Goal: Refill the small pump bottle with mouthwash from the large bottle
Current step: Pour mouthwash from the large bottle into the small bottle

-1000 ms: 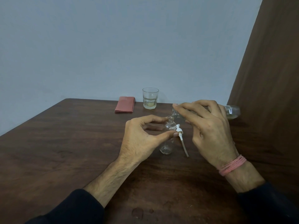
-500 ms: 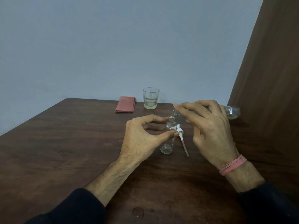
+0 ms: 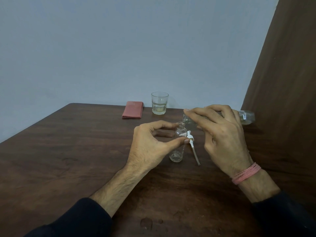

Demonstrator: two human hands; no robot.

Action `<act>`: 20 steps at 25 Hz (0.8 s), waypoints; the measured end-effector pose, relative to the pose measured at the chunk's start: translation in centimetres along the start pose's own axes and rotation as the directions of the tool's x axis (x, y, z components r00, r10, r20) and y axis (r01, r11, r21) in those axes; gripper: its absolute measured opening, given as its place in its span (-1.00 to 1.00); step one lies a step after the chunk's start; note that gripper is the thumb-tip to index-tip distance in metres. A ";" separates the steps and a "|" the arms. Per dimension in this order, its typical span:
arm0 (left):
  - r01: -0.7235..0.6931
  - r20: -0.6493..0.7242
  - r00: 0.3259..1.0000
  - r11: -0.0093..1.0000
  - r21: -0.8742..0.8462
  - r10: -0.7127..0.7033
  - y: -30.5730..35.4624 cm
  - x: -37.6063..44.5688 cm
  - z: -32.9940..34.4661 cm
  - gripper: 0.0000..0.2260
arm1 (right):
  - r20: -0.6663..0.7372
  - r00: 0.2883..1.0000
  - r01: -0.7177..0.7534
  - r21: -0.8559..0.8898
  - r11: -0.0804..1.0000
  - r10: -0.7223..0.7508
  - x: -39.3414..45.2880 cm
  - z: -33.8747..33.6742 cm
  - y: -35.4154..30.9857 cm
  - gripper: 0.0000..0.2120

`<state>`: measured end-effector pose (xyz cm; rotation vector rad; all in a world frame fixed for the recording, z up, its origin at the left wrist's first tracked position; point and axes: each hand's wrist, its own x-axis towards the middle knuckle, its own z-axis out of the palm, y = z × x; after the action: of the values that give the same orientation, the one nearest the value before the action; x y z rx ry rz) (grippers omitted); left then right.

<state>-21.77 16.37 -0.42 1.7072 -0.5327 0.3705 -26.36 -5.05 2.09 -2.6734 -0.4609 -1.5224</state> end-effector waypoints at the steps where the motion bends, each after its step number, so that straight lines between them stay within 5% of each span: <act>1: 0.001 -0.001 1.000 1.000 0.002 -0.001 -0.1 0.0 0.0 -0.60 | 0.001 1.000 0.000 0.000 1.000 0.000 0.0 0.0 0.0 -0.25; 20: -0.004 0.000 1.000 1.000 0.021 0.004 -0.1 0.1 0.0 -0.59 | 0.004 1.000 0.006 -0.001 1.000 -0.006 0.1 0.0 0.0 -0.28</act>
<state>-21.65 16.37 -0.43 1.7270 -0.5338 0.3802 -26.27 -5.05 2.22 -2.6782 -0.4685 -1.5195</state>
